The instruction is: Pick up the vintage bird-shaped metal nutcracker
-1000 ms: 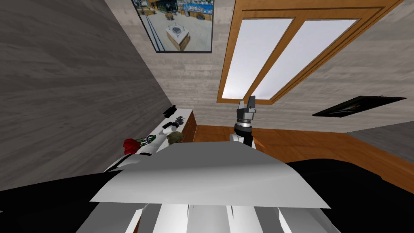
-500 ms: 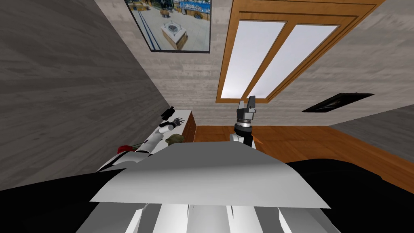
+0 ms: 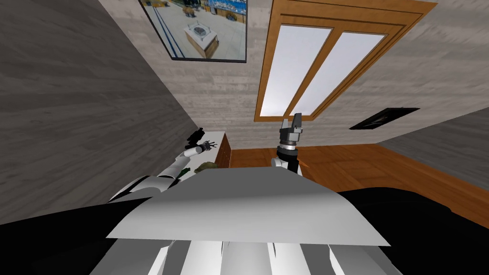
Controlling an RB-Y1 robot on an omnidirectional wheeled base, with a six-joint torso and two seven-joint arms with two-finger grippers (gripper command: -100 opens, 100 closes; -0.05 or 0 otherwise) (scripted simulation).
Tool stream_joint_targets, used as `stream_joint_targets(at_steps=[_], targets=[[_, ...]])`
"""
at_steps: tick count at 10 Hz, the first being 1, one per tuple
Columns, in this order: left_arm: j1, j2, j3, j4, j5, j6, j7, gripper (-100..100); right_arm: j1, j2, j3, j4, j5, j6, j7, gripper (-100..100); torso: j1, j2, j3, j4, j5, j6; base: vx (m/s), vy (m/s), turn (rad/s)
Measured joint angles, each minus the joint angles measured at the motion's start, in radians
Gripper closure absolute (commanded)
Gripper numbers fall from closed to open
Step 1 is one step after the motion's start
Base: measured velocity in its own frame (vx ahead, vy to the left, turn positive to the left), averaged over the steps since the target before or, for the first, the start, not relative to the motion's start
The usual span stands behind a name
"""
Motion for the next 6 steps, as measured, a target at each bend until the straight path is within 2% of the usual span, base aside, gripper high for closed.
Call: stream_joint_targets(at_steps=[1,3,4,5,6], targets=[[-0.007,0.007,0.002,0.019,0.005,0.024,0.003,-100,0.0,0.0,0.0,0.0,0.0,0.0,0.0,0,0.0,0.0,0.0,0.0,0.0,0.0,0.078,0.074,-0.08],[-0.027,0.021,0.0,0.064,0.035,0.056,-0.017,-100,0.0,0.0,0.0,0.0,0.0,0.0,0.0,0,-0.001,-0.002,-0.001,0.0,0.0,0.0,0.077,0.052,-0.067],[-0.029,0.021,0.0,0.067,0.037,0.059,-0.02,0,0.0,0.0,0.0,0.0,0.0,0.0,0.0,0,-0.003,0.0,0.0,0.0,0.0,0.0,0.008,0.007,0.004],[-0.029,0.021,0.0,0.067,0.036,0.058,-0.02,-100,0.0,0.0,0.0,0.0,0.0,0.0,0.0,0,-0.005,0.002,0.001,0.0,-0.001,0.0,-0.012,0.052,0.065],[-0.045,-0.005,0.007,0.067,-0.015,0.062,0.013,-100,0.0,0.0,0.0,0.0,0.0,0.0,0.0,0,-0.003,0.004,0.002,0.001,-0.001,0.0,-0.022,0.061,0.033]])
